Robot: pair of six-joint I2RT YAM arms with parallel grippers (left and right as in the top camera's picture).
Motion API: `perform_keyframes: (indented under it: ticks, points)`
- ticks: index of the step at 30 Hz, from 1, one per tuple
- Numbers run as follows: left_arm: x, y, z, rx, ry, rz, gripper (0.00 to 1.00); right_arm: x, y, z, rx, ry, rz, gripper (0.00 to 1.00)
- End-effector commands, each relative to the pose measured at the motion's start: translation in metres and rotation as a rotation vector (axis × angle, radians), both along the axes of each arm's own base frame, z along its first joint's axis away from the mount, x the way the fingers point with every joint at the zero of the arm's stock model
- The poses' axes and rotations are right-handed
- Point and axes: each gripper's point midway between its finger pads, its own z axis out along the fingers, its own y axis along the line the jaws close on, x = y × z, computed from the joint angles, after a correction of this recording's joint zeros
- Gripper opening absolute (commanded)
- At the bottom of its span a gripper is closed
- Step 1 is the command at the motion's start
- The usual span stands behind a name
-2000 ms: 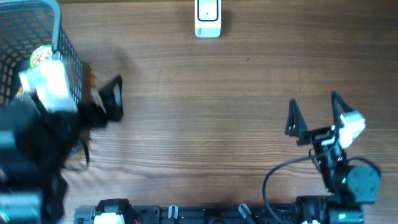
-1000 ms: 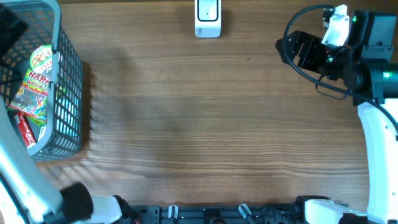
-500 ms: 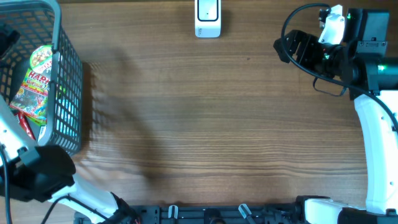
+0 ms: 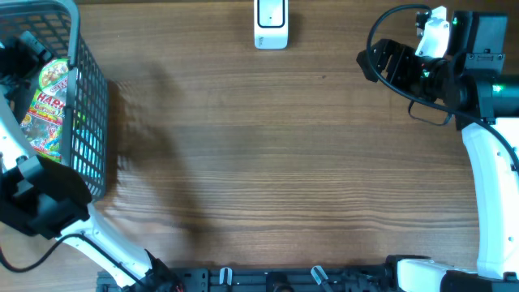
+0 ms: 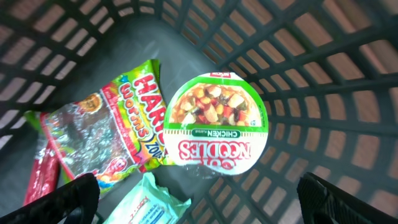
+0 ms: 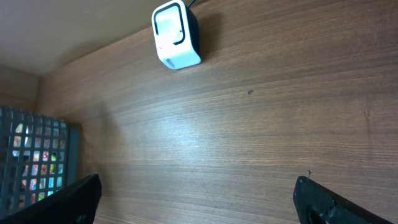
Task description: Scan the item barcode
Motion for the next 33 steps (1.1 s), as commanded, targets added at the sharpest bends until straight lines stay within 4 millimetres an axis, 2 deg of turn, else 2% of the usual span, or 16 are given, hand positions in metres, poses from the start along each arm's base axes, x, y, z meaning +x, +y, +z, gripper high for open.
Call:
perform_keyframes:
  ticks: [1,12,18,23,27,33]
  points:
    - [0.014,-0.006,-0.015,-0.061,-0.021,-0.064,1.00,0.002,0.001,0.004,0.018,-0.004,0.000,1.00]
    - [0.024,-0.007,-0.051,-0.119,0.013,-0.074,1.00,0.002,0.001,0.004,0.018,-0.004,0.000,1.00]
    - [0.034,-0.011,-0.059,-0.106,-0.005,-0.092,1.00,0.002,0.001,0.004,0.019,-0.004,0.000,1.00]
    - [0.044,-0.021,-0.064,-0.093,-0.001,-0.118,1.00,0.002,0.001,0.004,0.018,-0.004,0.000,1.00]
    - [0.045,-0.018,-0.073,-0.025,0.048,-0.106,1.00,0.002,0.001,0.004,0.018,-0.004,0.001,1.00]
    - [0.045,-0.022,-0.090,-0.036,0.088,-0.106,1.00,0.002,0.001,0.004,0.019,-0.003,0.000,1.00]
